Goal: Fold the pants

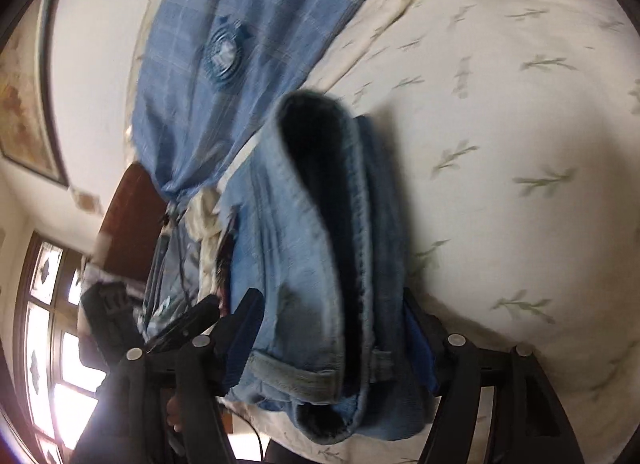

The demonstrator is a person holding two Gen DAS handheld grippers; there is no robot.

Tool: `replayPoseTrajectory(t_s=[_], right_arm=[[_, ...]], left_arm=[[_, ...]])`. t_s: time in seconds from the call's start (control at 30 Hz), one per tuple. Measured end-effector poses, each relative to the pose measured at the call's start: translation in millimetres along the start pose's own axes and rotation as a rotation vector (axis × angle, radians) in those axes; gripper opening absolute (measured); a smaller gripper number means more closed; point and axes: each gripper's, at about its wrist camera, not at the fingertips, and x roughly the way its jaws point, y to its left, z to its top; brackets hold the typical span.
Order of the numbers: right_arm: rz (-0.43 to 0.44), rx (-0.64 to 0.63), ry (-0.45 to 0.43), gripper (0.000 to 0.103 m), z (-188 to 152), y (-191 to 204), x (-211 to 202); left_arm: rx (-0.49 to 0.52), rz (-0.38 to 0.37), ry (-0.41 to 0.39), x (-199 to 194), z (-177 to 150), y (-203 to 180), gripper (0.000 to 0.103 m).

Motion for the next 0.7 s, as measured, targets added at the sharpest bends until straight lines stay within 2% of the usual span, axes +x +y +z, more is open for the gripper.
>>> replayPoseTrajectory(t_s=[0.1, 0.23, 0.47, 0.57, 0.63, 0.67, 0.7], right_arm=[[-0.016, -0.039, 0.028, 0.067, 0.6, 2.4, 6.5], [0.0, -0.026, 0.041, 0.064, 3.0, -4.2, 9.0], [-0.012, -0.042, 0.003, 0.062, -0.9, -6.2, 8.8], [-0.017, -0.047, -0.015, 0.062, -3.2, -5.3, 7.8], [-0.026, -0.064, -0.026, 0.061, -5.1, -3.9, 7.7], [-0.03, -0.072, -0.034, 0.061, -6.1, -3.2, 7.8], [-0.032, -0.078, -0.042, 0.061, -6.7, -2.4, 7.7]], left_arm=[[-0.005, -0.016, 0.021, 8.3, -1.2, 2.4, 0.088], [-0.03, -0.101, 0.055, 22.1, 0.0, 4.3, 0.088], [-0.134, -0.231, 0.06, 35.4, -2.4, 18.4, 0.088], [-0.129, -0.208, 0.039, 36.6, -3.6, 13.1, 0.089], [-0.119, -0.166, 0.036, 35.3, -3.3, 7.1, 0.089], [-0.126, -0.156, 0.037, 35.8, -2.9, 6.2, 0.09], [-0.14, -0.14, 0.037, 36.1, -3.2, 6.8, 0.096]])
